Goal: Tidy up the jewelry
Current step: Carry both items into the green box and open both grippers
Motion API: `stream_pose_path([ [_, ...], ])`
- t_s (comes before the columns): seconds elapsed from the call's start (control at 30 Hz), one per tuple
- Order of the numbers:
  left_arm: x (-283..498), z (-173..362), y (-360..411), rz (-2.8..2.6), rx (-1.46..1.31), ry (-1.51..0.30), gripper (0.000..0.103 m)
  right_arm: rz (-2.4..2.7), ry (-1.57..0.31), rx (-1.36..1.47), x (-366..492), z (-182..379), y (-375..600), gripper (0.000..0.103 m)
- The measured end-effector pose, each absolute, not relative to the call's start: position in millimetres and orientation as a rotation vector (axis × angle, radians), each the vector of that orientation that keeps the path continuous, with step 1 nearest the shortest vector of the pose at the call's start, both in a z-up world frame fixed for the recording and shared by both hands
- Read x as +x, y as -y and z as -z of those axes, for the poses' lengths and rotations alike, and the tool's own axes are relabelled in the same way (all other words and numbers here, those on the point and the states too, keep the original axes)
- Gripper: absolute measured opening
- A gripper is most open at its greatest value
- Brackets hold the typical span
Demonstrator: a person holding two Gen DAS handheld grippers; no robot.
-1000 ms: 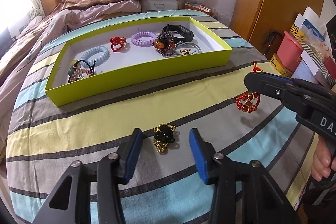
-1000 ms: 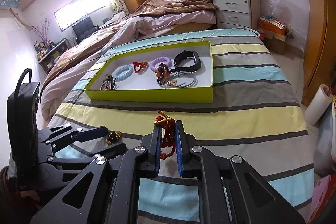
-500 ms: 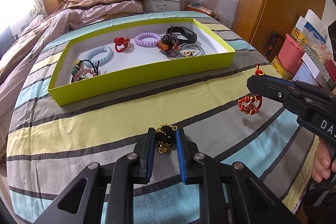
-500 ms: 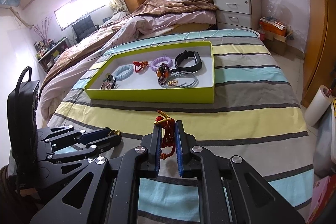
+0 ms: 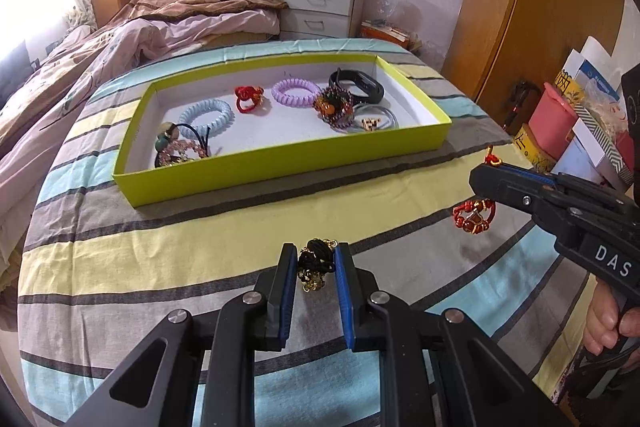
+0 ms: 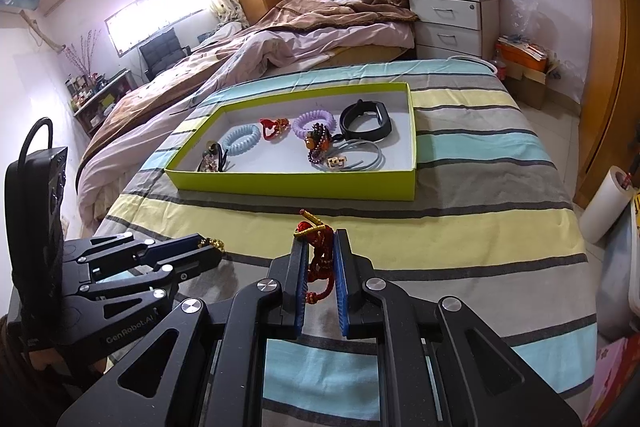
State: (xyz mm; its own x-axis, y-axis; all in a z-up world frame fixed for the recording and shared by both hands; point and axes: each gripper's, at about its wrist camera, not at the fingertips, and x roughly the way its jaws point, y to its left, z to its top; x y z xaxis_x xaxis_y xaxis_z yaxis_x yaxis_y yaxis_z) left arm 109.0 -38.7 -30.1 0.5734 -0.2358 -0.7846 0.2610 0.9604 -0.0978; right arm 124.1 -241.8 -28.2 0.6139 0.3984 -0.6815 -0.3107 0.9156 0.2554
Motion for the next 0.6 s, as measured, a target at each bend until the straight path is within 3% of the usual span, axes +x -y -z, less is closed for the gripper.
stream_pose_path([
  [0.6, 132, -21, -12, 0.225, -0.01, -0.812, 0.019, -0.45, -0.765, 0.108, 144, -2, 220, 0.012],
])
